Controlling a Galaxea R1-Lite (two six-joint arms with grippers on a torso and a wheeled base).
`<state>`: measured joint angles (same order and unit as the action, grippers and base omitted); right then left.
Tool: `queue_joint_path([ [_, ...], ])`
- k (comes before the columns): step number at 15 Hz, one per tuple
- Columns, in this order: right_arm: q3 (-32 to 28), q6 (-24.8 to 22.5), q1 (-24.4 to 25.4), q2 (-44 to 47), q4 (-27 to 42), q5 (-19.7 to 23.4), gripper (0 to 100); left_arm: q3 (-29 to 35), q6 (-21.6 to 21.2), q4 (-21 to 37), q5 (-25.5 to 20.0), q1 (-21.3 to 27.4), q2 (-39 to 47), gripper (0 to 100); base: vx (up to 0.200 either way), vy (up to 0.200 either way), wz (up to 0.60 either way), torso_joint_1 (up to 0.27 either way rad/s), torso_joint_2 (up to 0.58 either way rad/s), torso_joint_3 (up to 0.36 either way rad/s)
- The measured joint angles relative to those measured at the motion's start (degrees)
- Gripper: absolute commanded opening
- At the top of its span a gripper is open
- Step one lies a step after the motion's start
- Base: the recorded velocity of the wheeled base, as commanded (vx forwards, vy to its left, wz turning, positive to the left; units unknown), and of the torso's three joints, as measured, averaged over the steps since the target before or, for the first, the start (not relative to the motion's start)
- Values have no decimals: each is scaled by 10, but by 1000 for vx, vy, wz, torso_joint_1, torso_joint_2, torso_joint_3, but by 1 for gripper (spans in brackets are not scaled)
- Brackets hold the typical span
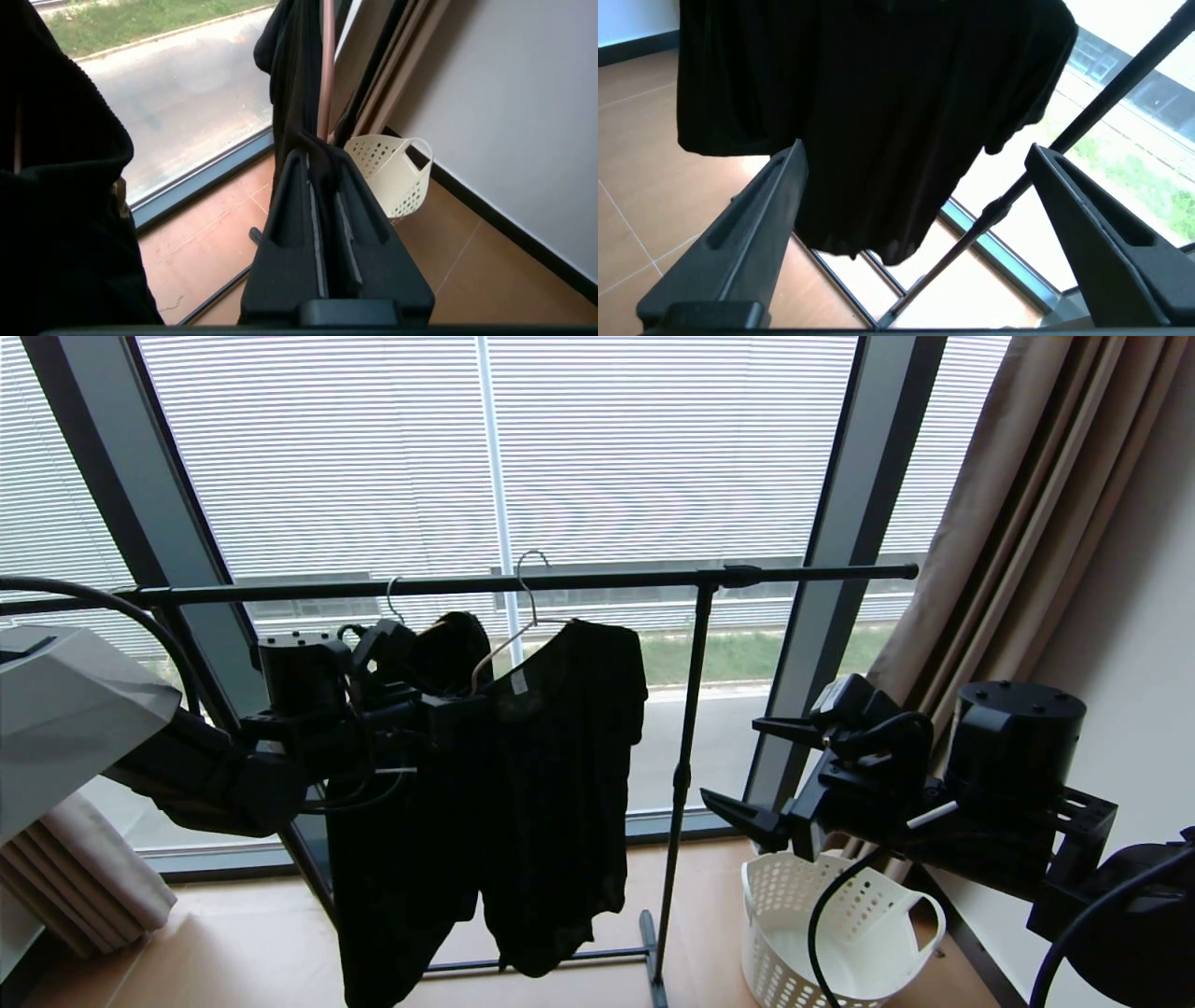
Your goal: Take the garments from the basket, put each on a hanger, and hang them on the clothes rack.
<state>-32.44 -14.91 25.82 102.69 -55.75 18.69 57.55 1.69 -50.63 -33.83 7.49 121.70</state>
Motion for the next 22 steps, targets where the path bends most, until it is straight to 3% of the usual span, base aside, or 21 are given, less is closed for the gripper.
queue_joint_path([
  [11, 1, 0, 0, 1, 0, 0, 100, 9, 2, -1, 0, -1, 24, 0, 0, 0, 0, 0, 0, 0],
  [16, 3, 0, 0, 1, 0, 0, 100, 12, 54, -64, 0, -1, 23, 0, 0, 0, 0, 0, 0, 0],
  [22, 4, -1, 0, 1, 0, 0, 100, 11, 57, -65, 24, -6, 37, 0, 0, 0, 0, 0, 0, 0],
])
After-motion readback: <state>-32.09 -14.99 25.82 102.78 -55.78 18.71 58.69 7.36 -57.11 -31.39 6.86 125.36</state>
